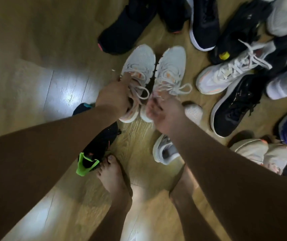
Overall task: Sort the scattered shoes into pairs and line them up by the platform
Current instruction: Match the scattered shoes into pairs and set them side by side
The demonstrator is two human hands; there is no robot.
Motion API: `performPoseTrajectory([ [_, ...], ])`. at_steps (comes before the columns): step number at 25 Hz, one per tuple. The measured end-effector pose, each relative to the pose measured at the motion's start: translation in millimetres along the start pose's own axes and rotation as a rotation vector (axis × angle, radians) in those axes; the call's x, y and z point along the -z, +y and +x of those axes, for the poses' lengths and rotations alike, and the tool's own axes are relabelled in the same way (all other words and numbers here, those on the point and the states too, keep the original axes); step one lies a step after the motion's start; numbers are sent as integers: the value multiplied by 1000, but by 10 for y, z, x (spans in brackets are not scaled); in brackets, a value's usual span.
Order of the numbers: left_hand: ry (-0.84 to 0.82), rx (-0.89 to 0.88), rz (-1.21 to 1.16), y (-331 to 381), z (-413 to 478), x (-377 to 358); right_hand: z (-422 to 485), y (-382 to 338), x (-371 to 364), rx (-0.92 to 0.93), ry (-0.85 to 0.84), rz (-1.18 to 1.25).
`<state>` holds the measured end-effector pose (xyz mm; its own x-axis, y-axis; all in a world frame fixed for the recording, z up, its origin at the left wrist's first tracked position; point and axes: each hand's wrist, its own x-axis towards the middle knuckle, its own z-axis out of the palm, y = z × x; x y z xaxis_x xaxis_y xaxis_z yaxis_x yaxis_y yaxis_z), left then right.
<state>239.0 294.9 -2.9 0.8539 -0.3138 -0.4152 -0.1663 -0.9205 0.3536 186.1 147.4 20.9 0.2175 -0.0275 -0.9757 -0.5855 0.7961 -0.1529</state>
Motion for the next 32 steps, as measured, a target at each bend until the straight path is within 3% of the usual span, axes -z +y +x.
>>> performPoseTrajectory([
  [2, 14, 119, -91, 3, 199, -16, -13, 133, 16, -2, -124, -174],
  [5, 18, 433, -253, 57, 251, -118, 5, 335, 245, 171, 12, -613],
  [8, 209, 283, -56, 237, -206, -325, -5, 483, 773, 539, 284, -1090],
  [9, 150, 182, -61, 322, -394, -431, 2, 481, 1005, 581, 335, -1174],
  [11, -195, 78, -152, 571, -770, -708, 43, 314, 1459, 528, 407, -1201],
  [13, -533, 68, -154, 814, -1042, -1032, 146, -62, 1852, 513, 499, -1291],
  [14, -614, 111, -155, 907, -1099, -1181, 202, -325, 2014, 556, 546, -1355],
  [17, -616, 378, -162, 1035, -983, -1445, 371, -1223, 2255, 763, 710, -1426],
  [19, -604, 406, -72, 1059, -863, -1487, 435, -1730, 2286, 800, 736, -1528],
  [22, -626, 389, -29, 1101, -779, -1395, 430, -2054, 2274, 591, 580, -1863],
  [23, -633, 433, -63, 1095, -764, -1353, 398, -2035, 2259, 521, 501, -1871],
  [27, -679, 736, -431, 1123, -692, -1192, 194, -1832, 2317, 298, 387, -1380],
  [29, -663, 778, -479, 1127, -679, -1133, 85, -1700, 2389, 153, 406, -811],
  [31, -618, 794, -443, 1111, -655, -1118, 3, -1517, 2427, -15, 312, -169],
  [32, -629, 741, -377, 1092, -665, -1124, -11, -1396, 2427, -66, 253, 35],
])
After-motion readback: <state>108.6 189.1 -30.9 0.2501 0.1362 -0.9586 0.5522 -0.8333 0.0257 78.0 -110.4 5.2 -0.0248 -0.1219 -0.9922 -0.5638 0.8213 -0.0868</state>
